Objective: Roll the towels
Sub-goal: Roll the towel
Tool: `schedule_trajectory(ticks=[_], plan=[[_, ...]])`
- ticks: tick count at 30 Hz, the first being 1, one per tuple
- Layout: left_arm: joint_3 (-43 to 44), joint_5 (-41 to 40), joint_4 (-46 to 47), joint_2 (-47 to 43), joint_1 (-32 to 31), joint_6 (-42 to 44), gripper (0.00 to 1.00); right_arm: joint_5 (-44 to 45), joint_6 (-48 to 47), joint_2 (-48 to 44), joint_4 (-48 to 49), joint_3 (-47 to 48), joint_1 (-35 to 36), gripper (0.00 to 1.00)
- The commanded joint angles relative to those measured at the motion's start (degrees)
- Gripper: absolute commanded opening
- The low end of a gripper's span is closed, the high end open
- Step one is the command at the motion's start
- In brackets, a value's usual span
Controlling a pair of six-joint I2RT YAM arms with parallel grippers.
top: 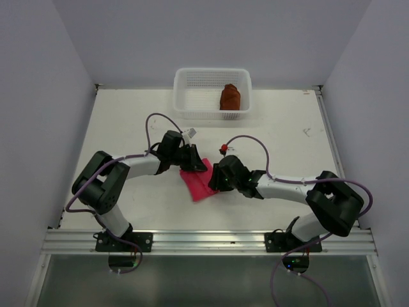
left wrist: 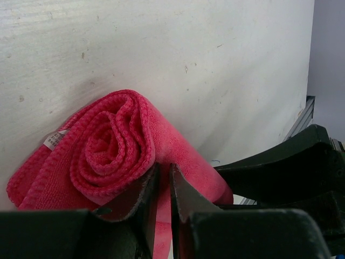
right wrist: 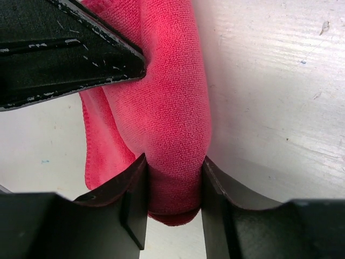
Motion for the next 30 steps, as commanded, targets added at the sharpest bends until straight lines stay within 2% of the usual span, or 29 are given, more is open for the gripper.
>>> schedule_trajectory(ticks=[1,7,12,15,22,30], plan=[[0.3,-1.7,-4.9,-0.4,0.4,1.7,0.18,0.1,-1.8,-1.0,-0.8,-0.4,0.1,0.36],[7.1,-1.6,-8.5,-1.0,1.3,2.4,0.19,13.0,-6.9,-2.1,-11.7,5.5,5.1,0.34],[12.1,-2.3,-13.2,-2.9,1.7,3.0,0.19,26.5,-6.5,2.1,-21.4,12.1,10.6,0.34],[11.7,-1.8,-13.0,-4.8,1.7,2.4,0.2,31.4,-5.7,5.2,-25.1,14.6,13.0,0.35],[8.2,-0.7,-10.8,-7.7,1.7,1.0,0.2,40.9,-6.1,13.9,-32.7,23.6,19.2,0.36],[5.7,-0.3,-7.3,-7.7,-1.0,0.0,0.2,44.3,-3.6,22.5,-41.9,32.7,22.6,0.36]])
